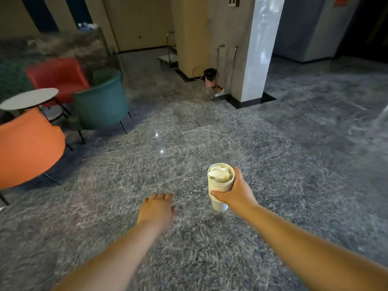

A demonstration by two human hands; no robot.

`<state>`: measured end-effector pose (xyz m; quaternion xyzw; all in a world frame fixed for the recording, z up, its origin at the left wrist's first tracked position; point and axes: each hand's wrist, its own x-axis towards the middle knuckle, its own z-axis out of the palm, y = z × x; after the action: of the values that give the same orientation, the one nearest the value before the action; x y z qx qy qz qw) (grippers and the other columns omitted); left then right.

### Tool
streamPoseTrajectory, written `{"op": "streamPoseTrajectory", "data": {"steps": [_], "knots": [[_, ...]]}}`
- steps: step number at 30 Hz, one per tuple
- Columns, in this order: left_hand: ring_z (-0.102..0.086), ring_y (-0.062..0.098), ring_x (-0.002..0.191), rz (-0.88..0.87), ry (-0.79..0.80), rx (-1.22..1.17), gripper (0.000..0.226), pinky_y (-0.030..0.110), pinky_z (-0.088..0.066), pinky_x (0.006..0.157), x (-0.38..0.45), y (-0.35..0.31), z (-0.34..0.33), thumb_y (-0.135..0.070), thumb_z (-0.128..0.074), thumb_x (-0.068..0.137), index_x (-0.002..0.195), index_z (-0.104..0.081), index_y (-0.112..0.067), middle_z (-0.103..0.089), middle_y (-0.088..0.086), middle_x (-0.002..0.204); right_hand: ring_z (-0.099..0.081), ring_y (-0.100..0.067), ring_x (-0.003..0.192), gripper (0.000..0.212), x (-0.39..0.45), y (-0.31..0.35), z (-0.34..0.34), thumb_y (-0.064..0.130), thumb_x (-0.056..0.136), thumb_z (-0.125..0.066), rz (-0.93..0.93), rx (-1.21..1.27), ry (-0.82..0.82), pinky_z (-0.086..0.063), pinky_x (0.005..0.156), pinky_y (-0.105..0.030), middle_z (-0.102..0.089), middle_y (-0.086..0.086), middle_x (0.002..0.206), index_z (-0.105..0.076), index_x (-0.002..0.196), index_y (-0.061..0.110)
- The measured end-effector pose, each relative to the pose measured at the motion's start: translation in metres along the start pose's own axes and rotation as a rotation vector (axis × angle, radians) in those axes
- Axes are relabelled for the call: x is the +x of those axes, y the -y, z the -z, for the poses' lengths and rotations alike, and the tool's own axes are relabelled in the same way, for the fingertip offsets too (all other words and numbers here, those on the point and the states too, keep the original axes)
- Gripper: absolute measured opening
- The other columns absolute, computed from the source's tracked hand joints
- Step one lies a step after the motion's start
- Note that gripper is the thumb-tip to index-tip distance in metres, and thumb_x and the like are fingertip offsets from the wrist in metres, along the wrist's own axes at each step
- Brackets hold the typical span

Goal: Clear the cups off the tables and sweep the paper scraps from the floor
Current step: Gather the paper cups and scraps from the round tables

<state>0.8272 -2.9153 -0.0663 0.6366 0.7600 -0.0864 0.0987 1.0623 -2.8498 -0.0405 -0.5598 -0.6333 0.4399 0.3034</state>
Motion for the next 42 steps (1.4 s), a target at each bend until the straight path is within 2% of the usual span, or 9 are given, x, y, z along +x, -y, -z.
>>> {"op": "streamPoseTrajectory", "data": {"steps": [5, 13, 16, 21, 24, 29, 35, 39, 42], "knots": [[-0.04, 0.026, 0.132, -0.048, -0.005, 0.028, 0.048, 0.042, -0.036, 0.106, 0.081, 0.023, 0.026, -0.044, -0.036, 0.101, 0.143, -0.038, -0.021, -0.048, 0.002, 0.143, -0.059, -0.006, 0.095, 0.072, 0.076, 0.018, -0.016, 0.034, 0.062, -0.084, -0.039, 0.017, -0.069, -0.05, 0.075, -0.03, -0.057, 0.021, 0.103, -0.035, 0.113, 0.046], [-0.04, 0.024, 0.132, -0.038, -0.063, 0.012, 0.047, 0.039, -0.036, 0.106, 0.238, 0.046, 0.06, -0.042, -0.037, 0.1, 0.143, -0.038, -0.023, -0.05, 0.0, 0.142, -0.059, -0.007, 0.096, 0.074, 0.234, 0.032, -0.024, 0.032, 0.063, -0.084, -0.048, 0.023, -0.092, -0.051, 0.077, -0.031, -0.057, 0.021, 0.103, -0.038, 0.12, 0.039], [-0.041, 0.024, 0.131, -0.03, -0.075, 0.01, 0.047, 0.039, -0.037, 0.104, 0.309, 0.05, 0.08, -0.042, -0.037, 0.1, 0.143, -0.037, -0.022, -0.051, 0.001, 0.14, -0.058, -0.005, 0.095, 0.075, 0.308, 0.041, -0.023, 0.034, 0.062, -0.083, -0.031, 0.016, -0.08, -0.049, 0.074, -0.028, -0.055, 0.022, 0.104, -0.037, 0.122, 0.039], [-0.037, 0.024, 0.135, 0.006, -0.085, -0.011, 0.051, 0.041, -0.035, 0.109, 0.414, 0.054, 0.115, -0.043, -0.035, 0.1, 0.147, -0.033, -0.024, -0.046, 0.0, 0.146, -0.055, 0.001, 0.087, 0.073, 0.422, 0.065, -0.016, 0.037, 0.062, -0.084, -0.011, -0.018, -0.071, -0.044, 0.063, -0.02, -0.053, 0.025, 0.098, -0.036, 0.116, 0.042], [-0.039, 0.023, 0.133, 0.011, -0.099, -0.03, 0.05, 0.04, -0.035, 0.109, 0.463, 0.06, 0.131, -0.044, -0.036, 0.1, 0.146, -0.036, -0.025, -0.047, -0.001, 0.145, -0.054, 0.003, 0.086, 0.072, 0.479, 0.079, -0.017, 0.037, 0.061, -0.083, 0.0, -0.028, -0.058, -0.043, 0.061, -0.018, -0.054, 0.026, 0.097, -0.033, 0.111, 0.047], [-0.042, 0.023, 0.13, 0.007, -0.07, -0.003, 0.045, 0.039, -0.037, 0.106, 0.538, 0.085, 0.146, -0.044, -0.036, 0.1, 0.141, -0.04, -0.025, -0.05, -0.002, 0.141, -0.055, 0.004, 0.088, 0.073, 0.562, 0.092, -0.035, 0.038, 0.06, -0.083, -0.007, -0.037, -0.056, -0.042, 0.061, -0.017, -0.055, 0.025, 0.099, -0.035, 0.113, 0.047], [-0.038, 0.024, 0.134, -0.006, -0.018, 0.025, 0.049, 0.04, -0.034, 0.108, 0.655, 0.133, 0.167, -0.043, -0.033, 0.101, 0.146, -0.033, -0.022, -0.045, 0.002, 0.146, -0.053, -0.001, 0.086, 0.074, 0.67, 0.111, -0.073, 0.04, 0.06, -0.084, -0.037, -0.053, -0.087, -0.041, 0.062, -0.019, -0.051, 0.029, 0.094, -0.03, 0.109, 0.051], [-0.039, 0.025, 0.133, -0.055, -0.004, 0.075, 0.047, 0.04, -0.035, 0.108, 0.737, 0.165, 0.19, -0.042, -0.036, 0.1, 0.144, -0.036, -0.022, -0.047, 0.003, 0.144, -0.055, -0.007, 0.091, 0.075, 0.742, 0.128, -0.098, 0.038, 0.061, -0.084, -0.077, -0.033, -0.131, -0.043, 0.068, -0.025, -0.052, 0.026, 0.095, -0.033, 0.116, 0.047], [-0.036, 0.025, 0.135, -0.098, 0.004, 0.09, 0.048, 0.04, -0.033, 0.109, 0.79, 0.182, 0.205, -0.041, -0.035, 0.101, 0.146, -0.035, -0.023, -0.044, 0.002, 0.146, -0.057, -0.007, 0.09, 0.067, 0.787, 0.142, -0.108, 0.036, 0.062, -0.082, -0.09, -0.02, -0.169, -0.045, 0.072, -0.03, -0.054, 0.024, 0.096, -0.036, 0.107, 0.052]]}}
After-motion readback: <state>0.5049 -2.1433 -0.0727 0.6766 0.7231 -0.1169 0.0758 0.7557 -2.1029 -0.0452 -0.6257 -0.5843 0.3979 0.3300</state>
